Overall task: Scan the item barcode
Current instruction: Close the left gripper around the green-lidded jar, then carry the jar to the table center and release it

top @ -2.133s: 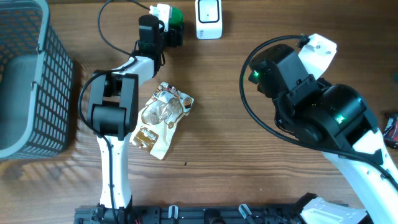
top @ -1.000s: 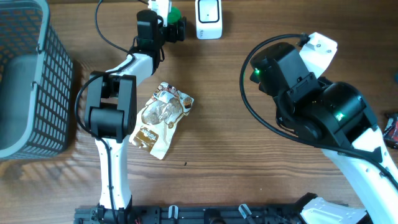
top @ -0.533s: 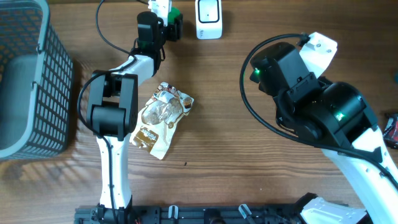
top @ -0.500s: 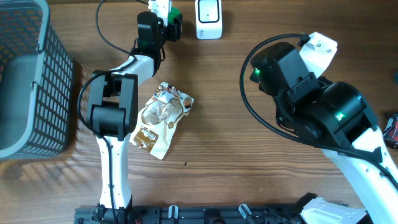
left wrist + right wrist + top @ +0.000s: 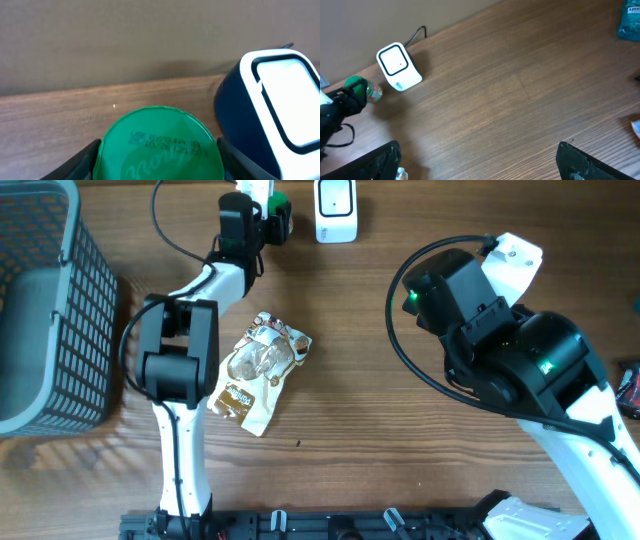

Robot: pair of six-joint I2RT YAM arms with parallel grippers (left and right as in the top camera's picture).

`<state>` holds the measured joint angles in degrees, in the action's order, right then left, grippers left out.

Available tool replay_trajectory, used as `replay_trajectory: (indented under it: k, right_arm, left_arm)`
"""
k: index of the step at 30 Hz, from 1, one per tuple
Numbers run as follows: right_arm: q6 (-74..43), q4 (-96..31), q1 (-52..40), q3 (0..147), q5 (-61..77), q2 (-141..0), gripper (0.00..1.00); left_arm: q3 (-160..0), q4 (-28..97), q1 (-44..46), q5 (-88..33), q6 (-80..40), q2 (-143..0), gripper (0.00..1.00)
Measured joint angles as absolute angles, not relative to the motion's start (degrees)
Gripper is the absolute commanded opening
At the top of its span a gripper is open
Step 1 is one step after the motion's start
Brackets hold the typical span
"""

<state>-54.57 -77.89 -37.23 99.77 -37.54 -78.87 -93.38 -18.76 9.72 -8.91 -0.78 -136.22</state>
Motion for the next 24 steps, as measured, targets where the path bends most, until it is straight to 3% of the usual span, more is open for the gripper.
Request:
replay_trajectory:
  k: [11, 24]
  right_arm:
    - [-54.28, -78.11, -37.23, 99.77, -37.54, -78.87, 1.0]
    - [-53.63, -78.04, -37.23, 99.77, -37.52, -78.87, 1.0]
  left_arm:
    - [-93.19, 1.87, 9.74, -9.58, -1.45, -129.01, 0.57]
    - [-93.12, 34.35, 11.79, -22.52, 0.93, -120.95, 0.56]
